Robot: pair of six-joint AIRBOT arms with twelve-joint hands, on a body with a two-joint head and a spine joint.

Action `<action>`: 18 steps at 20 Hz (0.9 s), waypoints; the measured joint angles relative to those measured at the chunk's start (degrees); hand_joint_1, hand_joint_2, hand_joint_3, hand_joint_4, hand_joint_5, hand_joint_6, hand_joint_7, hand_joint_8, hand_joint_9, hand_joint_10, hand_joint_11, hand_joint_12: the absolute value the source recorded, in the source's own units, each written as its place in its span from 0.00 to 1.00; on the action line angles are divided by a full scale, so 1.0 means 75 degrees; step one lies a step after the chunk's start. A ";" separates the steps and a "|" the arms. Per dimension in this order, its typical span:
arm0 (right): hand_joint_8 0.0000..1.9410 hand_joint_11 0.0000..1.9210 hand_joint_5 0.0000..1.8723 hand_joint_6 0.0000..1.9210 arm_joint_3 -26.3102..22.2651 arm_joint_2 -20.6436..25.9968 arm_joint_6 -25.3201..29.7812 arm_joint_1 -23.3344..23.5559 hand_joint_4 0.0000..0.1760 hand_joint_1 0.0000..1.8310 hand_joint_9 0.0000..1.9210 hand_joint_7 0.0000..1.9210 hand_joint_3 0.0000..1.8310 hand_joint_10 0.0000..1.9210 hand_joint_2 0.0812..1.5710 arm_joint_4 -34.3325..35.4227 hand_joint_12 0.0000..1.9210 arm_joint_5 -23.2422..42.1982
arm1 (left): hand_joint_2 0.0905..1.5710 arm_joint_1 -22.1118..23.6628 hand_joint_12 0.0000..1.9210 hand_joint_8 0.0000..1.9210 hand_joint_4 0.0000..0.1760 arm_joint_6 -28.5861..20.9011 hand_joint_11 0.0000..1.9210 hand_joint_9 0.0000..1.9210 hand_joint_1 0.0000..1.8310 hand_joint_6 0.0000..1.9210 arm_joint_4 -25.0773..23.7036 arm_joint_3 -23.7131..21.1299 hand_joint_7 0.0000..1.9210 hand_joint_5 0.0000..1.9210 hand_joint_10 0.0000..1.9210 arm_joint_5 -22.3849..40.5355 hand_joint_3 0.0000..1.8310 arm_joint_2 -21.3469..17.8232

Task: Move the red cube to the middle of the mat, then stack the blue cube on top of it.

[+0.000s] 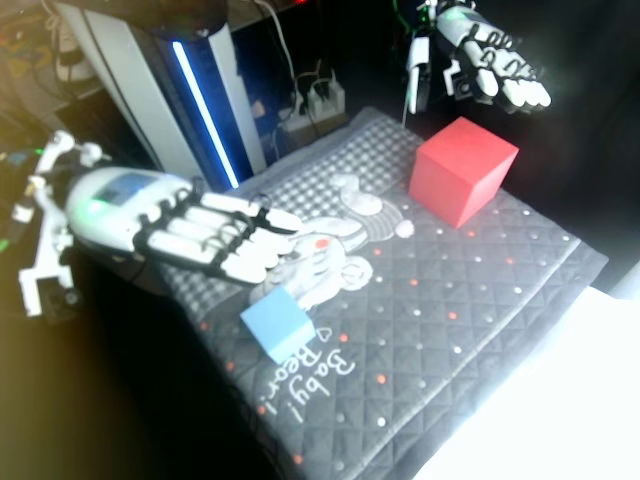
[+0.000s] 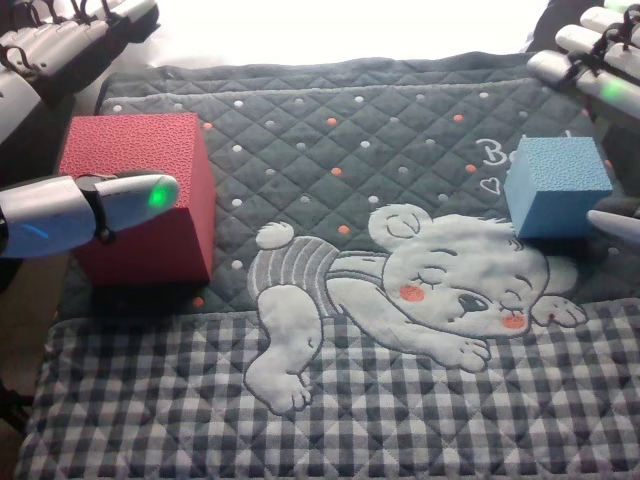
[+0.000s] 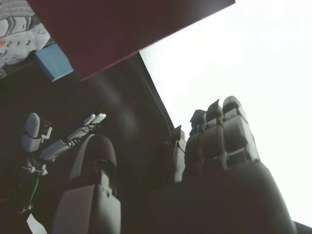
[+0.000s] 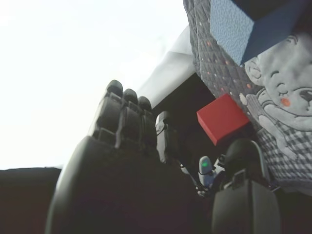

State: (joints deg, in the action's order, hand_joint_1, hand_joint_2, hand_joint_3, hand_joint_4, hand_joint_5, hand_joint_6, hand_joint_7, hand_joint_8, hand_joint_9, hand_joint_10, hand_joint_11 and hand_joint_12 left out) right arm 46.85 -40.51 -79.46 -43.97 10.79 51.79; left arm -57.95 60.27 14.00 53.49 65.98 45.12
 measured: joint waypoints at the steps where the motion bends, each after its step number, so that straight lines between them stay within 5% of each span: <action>1: 0.00 0.00 0.00 0.00 0.0000 0.0003 0.0000 -0.0052 0.00 0.28 0.00 0.00 0.01 0.00 0.82 0.0052 0.00 0.0020 | 0.67 0.0000 0.00 0.00 0.94 0.0000 0.00 0.00 0.23 0.00 -0.0017 0.0000 0.00 0.00 0.00 -0.0061 0.01 0.0000; 11: 0.00 0.01 0.00 0.00 -0.0052 -0.0032 0.0003 -0.0163 0.00 0.29 0.00 0.00 0.00 0.00 0.83 0.0184 0.00 0.0090 | 0.60 0.0385 0.00 0.00 1.00 0.0245 0.00 0.00 0.43 0.00 0.0055 0.0137 0.00 0.00 0.00 -0.0822 0.00 0.0035; 18: 0.00 0.00 0.00 0.00 -0.0052 -0.0038 0.0020 -0.0259 0.00 0.28 0.00 0.00 0.00 0.00 0.84 0.0245 0.00 0.0117 | 0.58 0.1431 0.00 0.00 0.96 0.0411 0.00 0.00 0.55 0.00 0.0108 0.0895 0.00 0.00 0.00 -0.2634 0.00 0.0787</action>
State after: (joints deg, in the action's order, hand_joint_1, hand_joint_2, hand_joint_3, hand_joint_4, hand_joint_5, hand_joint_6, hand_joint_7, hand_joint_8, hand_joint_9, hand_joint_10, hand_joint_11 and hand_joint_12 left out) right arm 46.46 -40.80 -79.31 -45.91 12.62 52.66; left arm -47.22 63.35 14.81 60.20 46.22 51.03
